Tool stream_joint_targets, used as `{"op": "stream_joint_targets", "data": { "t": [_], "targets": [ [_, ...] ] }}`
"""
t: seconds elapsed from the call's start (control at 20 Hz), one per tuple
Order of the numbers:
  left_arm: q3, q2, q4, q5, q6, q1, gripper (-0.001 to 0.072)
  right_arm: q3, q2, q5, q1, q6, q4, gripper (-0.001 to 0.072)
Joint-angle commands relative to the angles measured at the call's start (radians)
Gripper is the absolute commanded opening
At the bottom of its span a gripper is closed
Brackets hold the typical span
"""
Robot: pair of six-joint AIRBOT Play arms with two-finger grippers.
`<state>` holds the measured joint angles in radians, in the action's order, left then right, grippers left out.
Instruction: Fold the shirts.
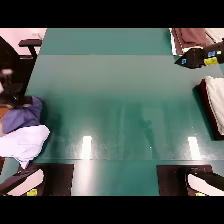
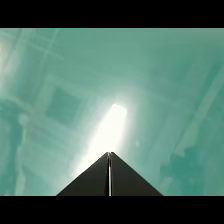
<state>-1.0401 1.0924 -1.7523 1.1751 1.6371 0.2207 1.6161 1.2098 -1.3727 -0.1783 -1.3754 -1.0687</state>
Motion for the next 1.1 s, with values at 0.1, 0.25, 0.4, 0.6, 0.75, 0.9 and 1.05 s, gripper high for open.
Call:
{"op": "stream_joint_targets", "data": {
  "t": [0.1,0.25,0.4,0.6,0.75,0.9,1.05],
  "targets": [
    [-0.380,-0.198,0.057,0.072,-0.022,-0.179,0.0024,0.001,-0.080,0.135,-0.001,0.000,0.005,0.0017],
    [-0.605,-0.209,0.059,0.136,-0.021,-0.404,0.0023,0.001,-0.139,0.221,-0.001,-0.001,0.004,0.0017],
    [-0.672,-0.186,0.056,0.103,-0.020,-0.636,0.0023,0.001,-0.182,0.246,0.015,0.000,0.005,0.0017],
    [-0.671,-0.014,0.054,0.108,-0.022,-0.889,0.0023,0.001,-0.230,0.237,0.097,-0.002,0.005,0.0017],
    [-0.671,0.182,0.087,0.005,-0.023,-1.037,0.0026,0.001,-0.262,0.235,0.160,-0.016,0.005,0.0018],
    [-0.671,0.336,0.220,-0.187,-0.096,-1.116,0.0324,0.001,-0.279,0.206,0.203,-0.016,0.005,0.0017],
    [-0.687,0.359,0.211,-0.177,-0.100,-1.069,0.0532,0.001,-0.271,0.154,0.225,-0.016,0.005,0.0017]
  ]
}}
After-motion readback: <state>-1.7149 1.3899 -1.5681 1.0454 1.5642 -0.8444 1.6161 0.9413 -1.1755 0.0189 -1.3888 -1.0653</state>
